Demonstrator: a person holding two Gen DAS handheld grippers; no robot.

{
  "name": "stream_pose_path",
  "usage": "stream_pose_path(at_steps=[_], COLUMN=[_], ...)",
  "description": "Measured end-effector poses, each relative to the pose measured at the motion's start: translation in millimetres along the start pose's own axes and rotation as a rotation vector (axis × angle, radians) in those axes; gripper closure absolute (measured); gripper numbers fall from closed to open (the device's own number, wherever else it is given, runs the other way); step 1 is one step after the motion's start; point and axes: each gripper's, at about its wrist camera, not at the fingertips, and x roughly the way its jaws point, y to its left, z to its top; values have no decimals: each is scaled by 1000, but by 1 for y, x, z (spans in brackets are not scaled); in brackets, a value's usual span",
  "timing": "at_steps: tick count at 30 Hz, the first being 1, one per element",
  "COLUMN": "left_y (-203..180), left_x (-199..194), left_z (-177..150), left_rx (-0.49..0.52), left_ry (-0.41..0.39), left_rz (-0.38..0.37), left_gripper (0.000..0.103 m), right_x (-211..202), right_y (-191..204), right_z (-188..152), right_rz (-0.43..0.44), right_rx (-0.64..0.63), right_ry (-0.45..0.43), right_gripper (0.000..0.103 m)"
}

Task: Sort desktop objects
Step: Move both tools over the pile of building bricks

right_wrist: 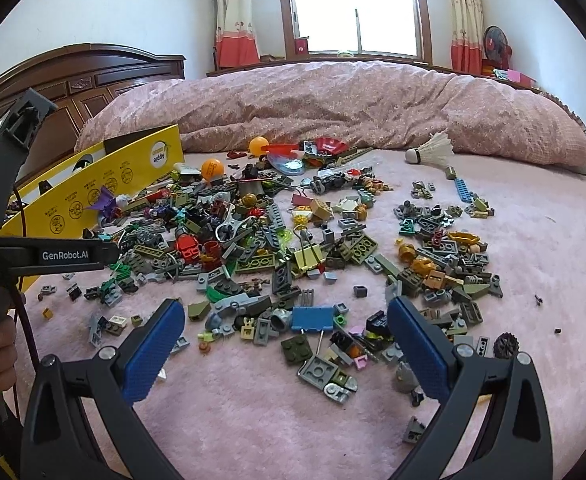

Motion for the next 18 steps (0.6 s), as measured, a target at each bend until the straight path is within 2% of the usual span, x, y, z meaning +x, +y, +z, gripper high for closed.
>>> stream_pose_path(at_steps=[4, 9, 15, 18], left_y=[-4, -18, -41, -56], left_x=[-1, -8, -1, 4], left_z=[1, 3, 11, 18], left_rx=[9, 42, 49, 70], left_ry=[-13, -57, -47, -67], left_rz=[-25, -112, -232, -253], left_gripper=[41, 41, 41, 41], right_x=[0, -5, -13, -14], right_y=[-5, -24, -58, -72], right_z=[1, 3, 5, 4], right_rz=[-7, -50, -112, -112], right_rx=[4, 26, 78, 131], right_ry=[-1, -14, -28, -25], right_gripper=[0, 0, 0, 0])
